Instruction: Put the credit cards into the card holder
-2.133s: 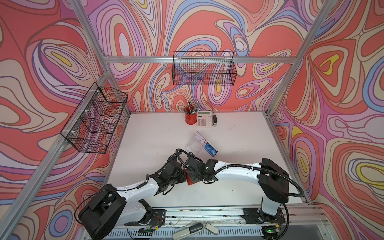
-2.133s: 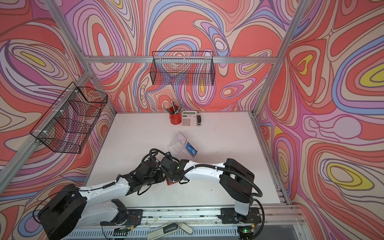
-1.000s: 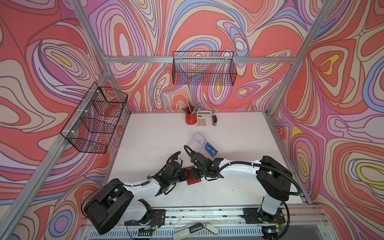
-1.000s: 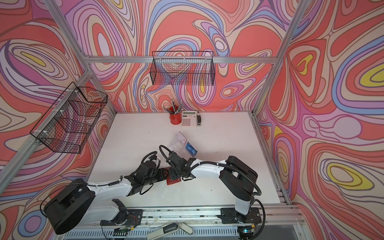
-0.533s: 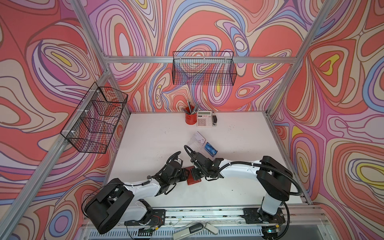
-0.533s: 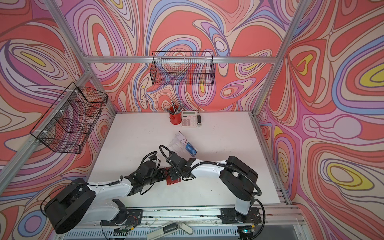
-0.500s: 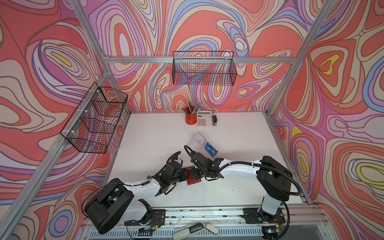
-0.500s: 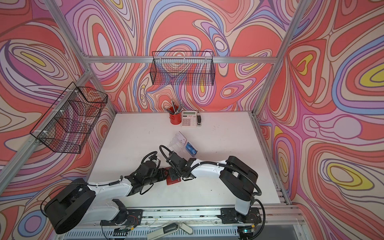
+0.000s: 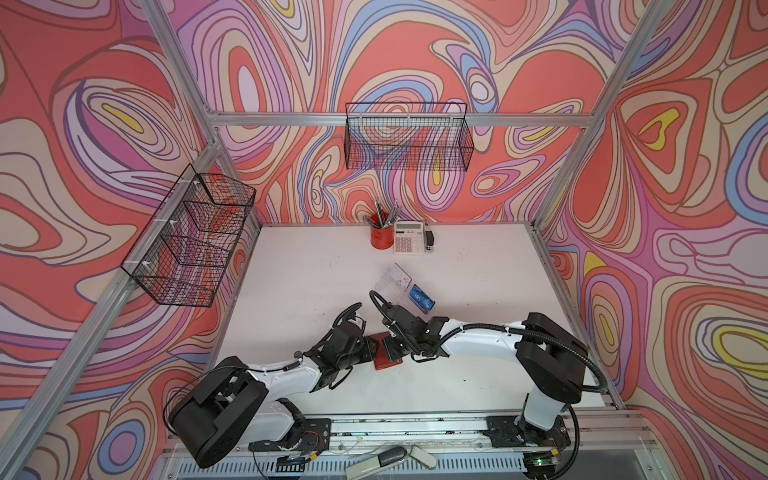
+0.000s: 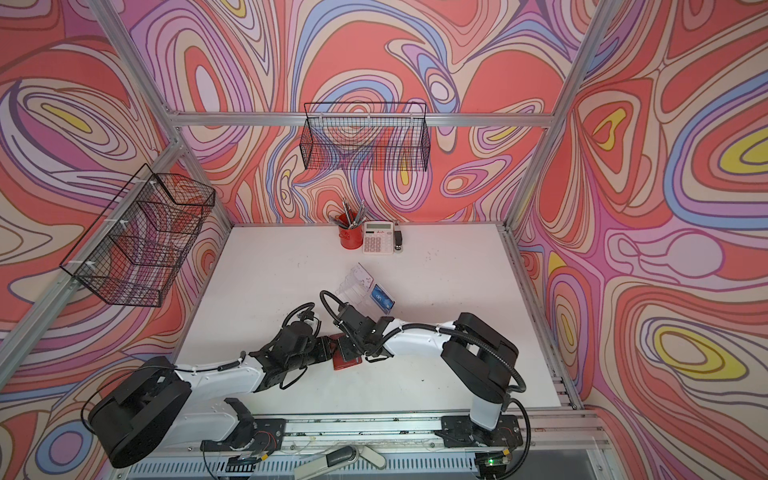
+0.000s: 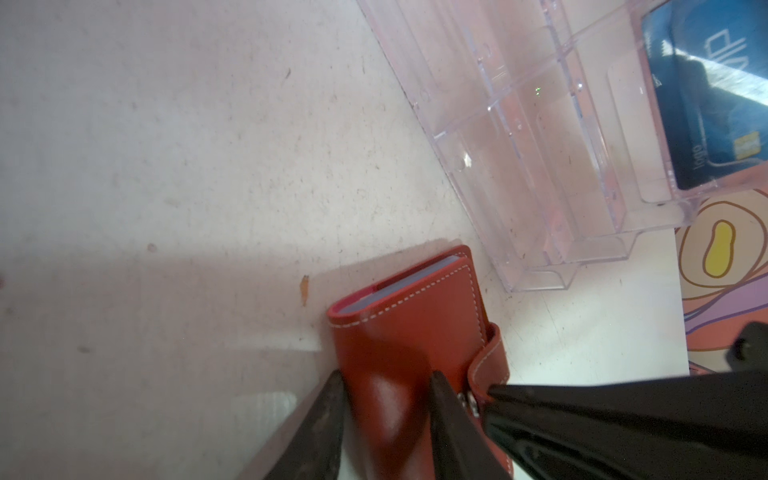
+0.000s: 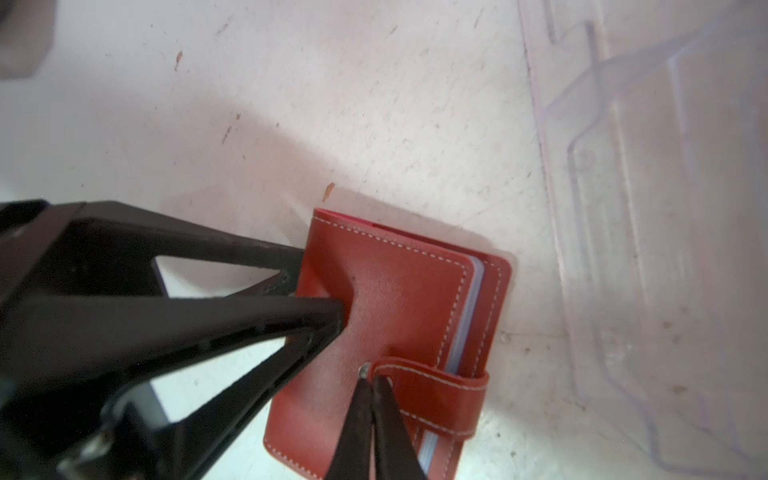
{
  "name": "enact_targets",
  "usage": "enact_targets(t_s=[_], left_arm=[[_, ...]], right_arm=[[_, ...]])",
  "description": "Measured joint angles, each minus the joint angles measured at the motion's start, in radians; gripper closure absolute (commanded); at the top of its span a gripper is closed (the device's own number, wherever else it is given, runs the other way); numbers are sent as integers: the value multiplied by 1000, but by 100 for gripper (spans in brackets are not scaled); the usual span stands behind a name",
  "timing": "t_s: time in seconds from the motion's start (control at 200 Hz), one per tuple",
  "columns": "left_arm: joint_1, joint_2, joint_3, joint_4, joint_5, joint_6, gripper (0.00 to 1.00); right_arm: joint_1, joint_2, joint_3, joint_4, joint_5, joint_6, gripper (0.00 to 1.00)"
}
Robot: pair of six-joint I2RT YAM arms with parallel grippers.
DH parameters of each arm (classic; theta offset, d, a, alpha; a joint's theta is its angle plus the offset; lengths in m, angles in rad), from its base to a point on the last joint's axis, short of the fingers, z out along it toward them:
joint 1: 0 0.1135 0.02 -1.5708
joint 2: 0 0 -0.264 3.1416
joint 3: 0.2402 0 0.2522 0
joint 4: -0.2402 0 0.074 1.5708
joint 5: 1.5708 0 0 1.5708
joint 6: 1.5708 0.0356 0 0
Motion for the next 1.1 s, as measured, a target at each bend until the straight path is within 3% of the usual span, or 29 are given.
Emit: enact_targets(t_s=[1.102], left_arm=[[0, 1, 0, 1, 0, 0, 63]], right_arm=[[0, 16, -8, 40, -46, 18, 100]])
